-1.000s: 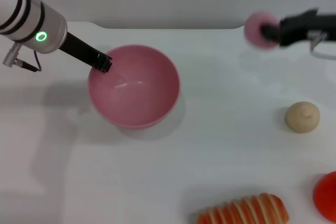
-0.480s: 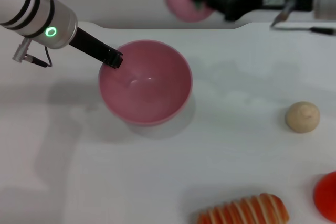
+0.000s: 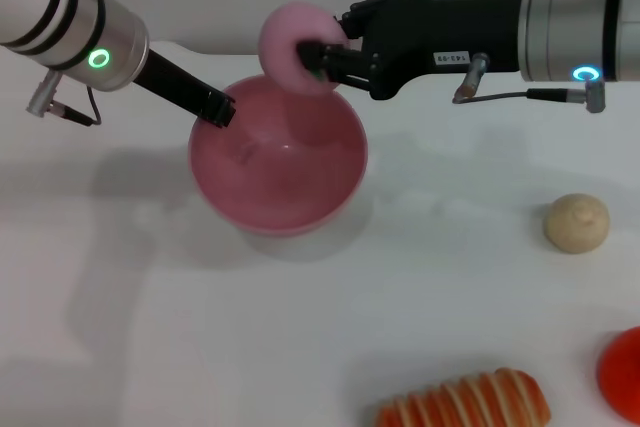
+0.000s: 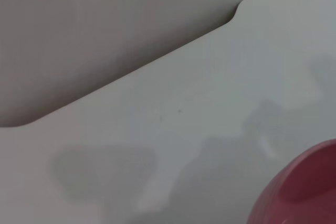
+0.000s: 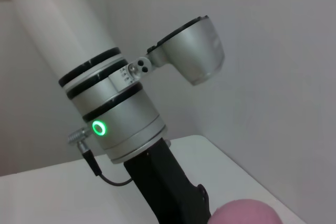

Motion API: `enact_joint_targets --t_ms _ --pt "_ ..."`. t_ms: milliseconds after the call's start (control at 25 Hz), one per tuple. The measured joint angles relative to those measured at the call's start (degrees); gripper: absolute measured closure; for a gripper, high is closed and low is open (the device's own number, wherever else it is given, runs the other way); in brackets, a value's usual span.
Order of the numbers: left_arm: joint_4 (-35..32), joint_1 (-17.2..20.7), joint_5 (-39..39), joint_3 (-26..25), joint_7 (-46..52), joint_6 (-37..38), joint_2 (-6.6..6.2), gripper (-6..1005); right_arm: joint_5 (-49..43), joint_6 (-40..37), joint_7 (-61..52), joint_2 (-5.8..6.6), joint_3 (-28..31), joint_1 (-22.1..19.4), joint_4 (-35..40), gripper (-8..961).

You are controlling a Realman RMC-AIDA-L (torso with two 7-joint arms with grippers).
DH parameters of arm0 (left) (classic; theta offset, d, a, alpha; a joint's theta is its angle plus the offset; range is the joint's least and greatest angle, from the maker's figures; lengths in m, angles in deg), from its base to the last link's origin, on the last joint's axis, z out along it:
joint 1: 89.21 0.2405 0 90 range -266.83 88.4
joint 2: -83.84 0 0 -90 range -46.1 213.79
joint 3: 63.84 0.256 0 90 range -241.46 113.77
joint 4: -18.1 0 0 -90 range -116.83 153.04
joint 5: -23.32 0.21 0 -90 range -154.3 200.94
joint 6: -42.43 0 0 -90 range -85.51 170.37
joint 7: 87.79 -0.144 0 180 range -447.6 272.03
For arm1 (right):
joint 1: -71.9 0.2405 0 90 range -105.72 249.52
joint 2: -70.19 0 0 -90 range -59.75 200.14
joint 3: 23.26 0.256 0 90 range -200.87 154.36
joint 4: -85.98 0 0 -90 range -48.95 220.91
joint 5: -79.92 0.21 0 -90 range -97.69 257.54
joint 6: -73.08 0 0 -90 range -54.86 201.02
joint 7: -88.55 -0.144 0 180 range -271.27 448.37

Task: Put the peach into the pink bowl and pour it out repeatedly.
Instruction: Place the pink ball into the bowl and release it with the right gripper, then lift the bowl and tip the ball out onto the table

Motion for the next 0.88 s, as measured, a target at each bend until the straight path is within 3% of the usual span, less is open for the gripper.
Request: enact_joint_targets --t_ms 520,720,880 --pt "1.0 -0.44 0.04 0.06 0.0 0.54 -0.01 951 2.5 0.33 1.15 0.23 2.15 -1.33 -0.74 318" --pt "0.97 -0.4 -0.14 0.4 -0.02 1.44 0.05 952 4.94 1.28 3.1 0.13 4.22 -2.58 -1.68 317" --pt "0.15 0.61 -2.71 3.18 -2.62 6.06 0.07 952 16.6 2.24 14.07 0.21 7.49 -5.86 -7.32 316"
